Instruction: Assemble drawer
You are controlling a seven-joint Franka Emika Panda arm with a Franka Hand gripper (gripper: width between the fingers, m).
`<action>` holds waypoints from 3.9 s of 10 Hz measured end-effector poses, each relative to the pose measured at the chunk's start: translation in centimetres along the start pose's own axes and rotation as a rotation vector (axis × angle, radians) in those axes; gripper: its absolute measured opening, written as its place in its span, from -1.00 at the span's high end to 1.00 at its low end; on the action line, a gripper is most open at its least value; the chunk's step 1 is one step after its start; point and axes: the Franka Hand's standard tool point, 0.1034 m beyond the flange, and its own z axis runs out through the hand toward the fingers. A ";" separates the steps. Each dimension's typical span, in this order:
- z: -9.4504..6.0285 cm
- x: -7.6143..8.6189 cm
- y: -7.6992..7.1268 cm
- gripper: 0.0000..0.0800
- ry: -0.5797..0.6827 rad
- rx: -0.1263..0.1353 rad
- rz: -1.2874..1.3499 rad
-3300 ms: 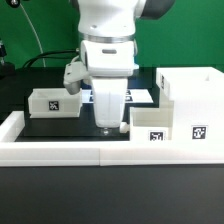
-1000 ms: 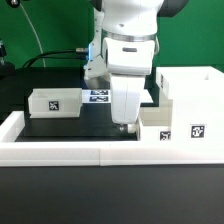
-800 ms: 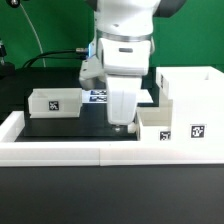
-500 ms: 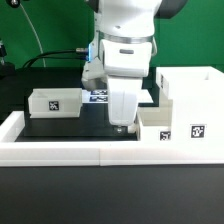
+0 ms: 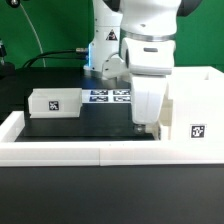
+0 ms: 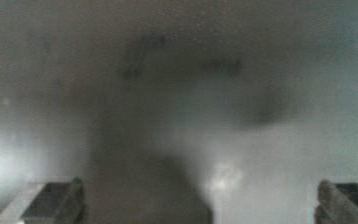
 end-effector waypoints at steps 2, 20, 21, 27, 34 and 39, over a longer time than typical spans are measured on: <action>-0.3 0.3 0.3 -0.62 -0.001 -0.007 0.012; -0.7 -12.3 -7.4 -0.62 0.015 -0.047 0.301; -0.8 -12.5 -7.3 -0.62 0.026 -0.054 0.391; -1.3 -13.3 -11.0 -0.62 0.151 -0.188 1.021; 0.9 -13.9 -13.1 -0.62 0.206 -0.153 1.396; 3.2 -12.9 -14.7 -0.62 0.205 -0.149 1.432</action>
Offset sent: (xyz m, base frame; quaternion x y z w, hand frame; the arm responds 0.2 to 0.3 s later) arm 0.0010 -0.0266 -0.0046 -0.0029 -0.0089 -0.0224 0.9997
